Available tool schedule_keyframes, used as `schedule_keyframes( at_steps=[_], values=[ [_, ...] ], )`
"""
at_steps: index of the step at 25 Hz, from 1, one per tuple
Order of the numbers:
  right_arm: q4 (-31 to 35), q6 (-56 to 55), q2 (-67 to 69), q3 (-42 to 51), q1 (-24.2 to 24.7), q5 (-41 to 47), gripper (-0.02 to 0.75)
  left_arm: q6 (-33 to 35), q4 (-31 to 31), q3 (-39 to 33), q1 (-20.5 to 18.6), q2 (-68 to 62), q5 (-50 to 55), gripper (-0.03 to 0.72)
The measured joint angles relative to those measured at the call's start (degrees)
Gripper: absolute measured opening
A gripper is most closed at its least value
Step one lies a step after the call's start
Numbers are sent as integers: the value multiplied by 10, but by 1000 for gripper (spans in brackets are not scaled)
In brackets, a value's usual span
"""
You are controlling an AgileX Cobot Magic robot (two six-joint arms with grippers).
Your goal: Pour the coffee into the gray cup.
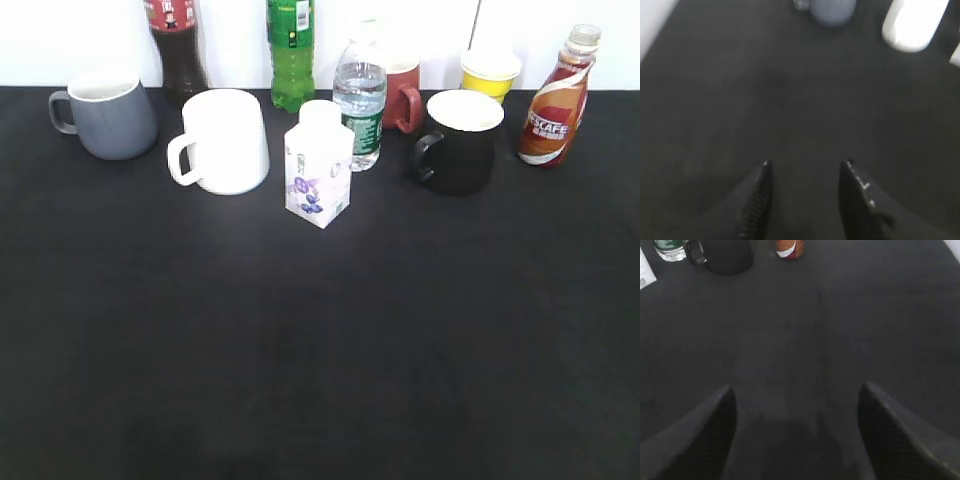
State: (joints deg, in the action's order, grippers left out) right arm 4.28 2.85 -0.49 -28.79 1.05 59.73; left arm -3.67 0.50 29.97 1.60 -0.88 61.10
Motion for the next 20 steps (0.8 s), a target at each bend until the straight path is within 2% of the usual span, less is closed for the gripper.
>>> schedule_keyframes(
  at_steps=[4, 10, 20],
  values=[
    [1, 0, -1, 0, 0, 0, 588, 0, 1, 0, 0, 13, -1, 321],
    [2, 0, -1, 0, 0, 0, 588, 0, -2, 0, 0, 13, -1, 237],
    [2, 0, -1, 0, 0, -1, 588, 0, -1, 0, 0, 13, -1, 229]
  ],
)
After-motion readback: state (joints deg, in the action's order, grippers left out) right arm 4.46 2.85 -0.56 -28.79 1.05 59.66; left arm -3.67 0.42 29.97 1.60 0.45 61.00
